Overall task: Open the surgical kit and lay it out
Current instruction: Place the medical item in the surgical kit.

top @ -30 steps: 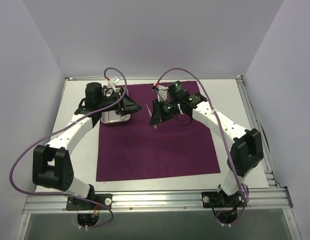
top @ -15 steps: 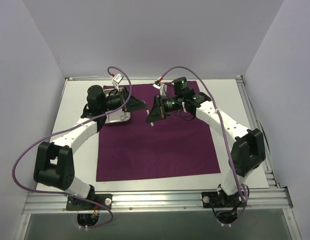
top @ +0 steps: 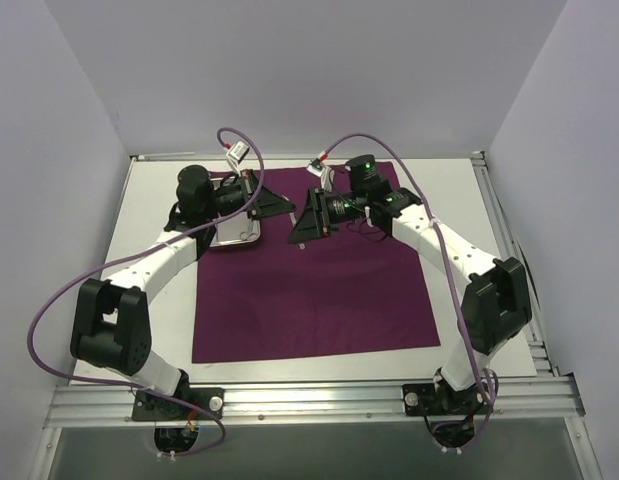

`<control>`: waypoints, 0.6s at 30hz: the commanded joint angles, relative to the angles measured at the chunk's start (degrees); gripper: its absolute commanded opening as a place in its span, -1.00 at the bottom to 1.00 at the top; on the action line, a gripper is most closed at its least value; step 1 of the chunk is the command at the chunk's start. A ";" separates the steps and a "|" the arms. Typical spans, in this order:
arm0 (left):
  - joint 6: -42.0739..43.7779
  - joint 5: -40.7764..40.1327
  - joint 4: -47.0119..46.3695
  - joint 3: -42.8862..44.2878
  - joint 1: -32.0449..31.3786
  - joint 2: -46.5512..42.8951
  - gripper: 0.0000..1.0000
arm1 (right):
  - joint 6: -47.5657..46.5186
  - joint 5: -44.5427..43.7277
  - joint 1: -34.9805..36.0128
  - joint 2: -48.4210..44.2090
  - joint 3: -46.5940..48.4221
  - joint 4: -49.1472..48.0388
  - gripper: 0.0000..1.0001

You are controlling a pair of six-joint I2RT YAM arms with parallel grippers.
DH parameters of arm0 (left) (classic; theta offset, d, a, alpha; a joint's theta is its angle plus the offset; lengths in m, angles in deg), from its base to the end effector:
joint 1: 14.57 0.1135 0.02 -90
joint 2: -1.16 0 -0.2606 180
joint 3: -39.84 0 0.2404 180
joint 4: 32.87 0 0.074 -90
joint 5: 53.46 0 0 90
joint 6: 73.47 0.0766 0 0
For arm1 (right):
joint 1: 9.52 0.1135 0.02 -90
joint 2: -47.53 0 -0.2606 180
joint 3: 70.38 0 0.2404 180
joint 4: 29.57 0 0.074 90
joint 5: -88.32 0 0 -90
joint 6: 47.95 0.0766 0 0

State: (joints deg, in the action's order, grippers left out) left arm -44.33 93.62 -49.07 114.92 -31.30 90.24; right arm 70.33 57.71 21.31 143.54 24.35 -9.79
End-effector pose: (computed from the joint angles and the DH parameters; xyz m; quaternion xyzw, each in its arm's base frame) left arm 0.3307 -0.1665 0.3203 0.0902 0.6939 -0.6548 0.2858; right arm 0.3037 0.2581 0.3267 -0.2962 0.7097 0.5978 0.2262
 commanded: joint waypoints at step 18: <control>14.01 -44.50 75.99 28.58 -5.24 2.68 -0.95 | -12.71 -47.35 12.94 3.75 19.75 25.53 0.09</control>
State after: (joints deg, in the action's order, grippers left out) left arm -31.02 55.85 17.94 139.26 -35.41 91.40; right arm 58.50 18.04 33.77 146.36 41.42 14.56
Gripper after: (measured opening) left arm 0.044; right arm 0.547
